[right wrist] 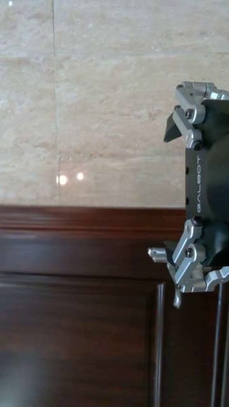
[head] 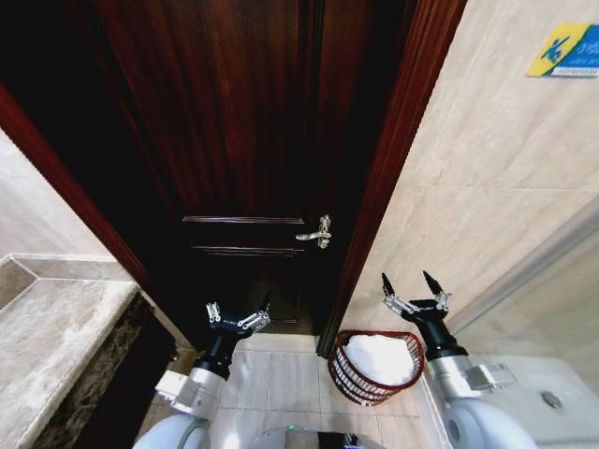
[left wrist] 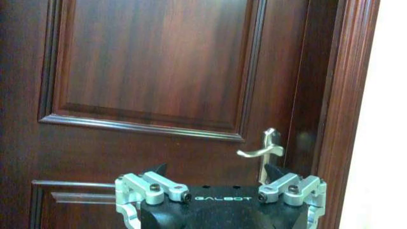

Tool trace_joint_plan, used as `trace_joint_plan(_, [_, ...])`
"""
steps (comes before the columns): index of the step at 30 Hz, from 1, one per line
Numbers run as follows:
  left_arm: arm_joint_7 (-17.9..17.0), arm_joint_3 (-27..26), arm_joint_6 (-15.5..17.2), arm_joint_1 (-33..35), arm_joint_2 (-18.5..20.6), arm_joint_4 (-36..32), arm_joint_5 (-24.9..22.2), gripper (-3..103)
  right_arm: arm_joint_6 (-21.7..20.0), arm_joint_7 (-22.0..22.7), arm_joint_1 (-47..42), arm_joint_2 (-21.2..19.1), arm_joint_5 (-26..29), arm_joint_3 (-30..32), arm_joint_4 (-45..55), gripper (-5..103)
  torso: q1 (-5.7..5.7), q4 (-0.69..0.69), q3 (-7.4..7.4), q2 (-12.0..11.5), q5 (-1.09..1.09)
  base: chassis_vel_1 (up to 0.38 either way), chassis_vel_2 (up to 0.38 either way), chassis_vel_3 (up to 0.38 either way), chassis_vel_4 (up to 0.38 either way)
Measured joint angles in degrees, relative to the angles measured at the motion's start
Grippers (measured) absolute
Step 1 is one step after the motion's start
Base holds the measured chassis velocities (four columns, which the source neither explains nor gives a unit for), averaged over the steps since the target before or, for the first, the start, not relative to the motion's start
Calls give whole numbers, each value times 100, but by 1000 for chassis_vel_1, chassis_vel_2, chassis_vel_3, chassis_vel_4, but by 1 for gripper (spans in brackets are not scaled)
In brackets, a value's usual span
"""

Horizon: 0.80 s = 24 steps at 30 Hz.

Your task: Discard the used towel into the hamper.

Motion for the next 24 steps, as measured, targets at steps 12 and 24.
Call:
trace_joint_plan(12, [0, 0, 0, 0, 0, 0, 0, 100, 696, -46, -400, 235, -549, -215, 249, 100, -1, 0, 0, 0, -1, 0, 0, 0, 0])
trace_joint_plan(24, [0, 0, 0, 0, 0, 0, 0, 100, 610, 12, -431, 198, -420, -252, 304, 100, -1, 0, 0, -1, -1, 0, 0, 0, 0])
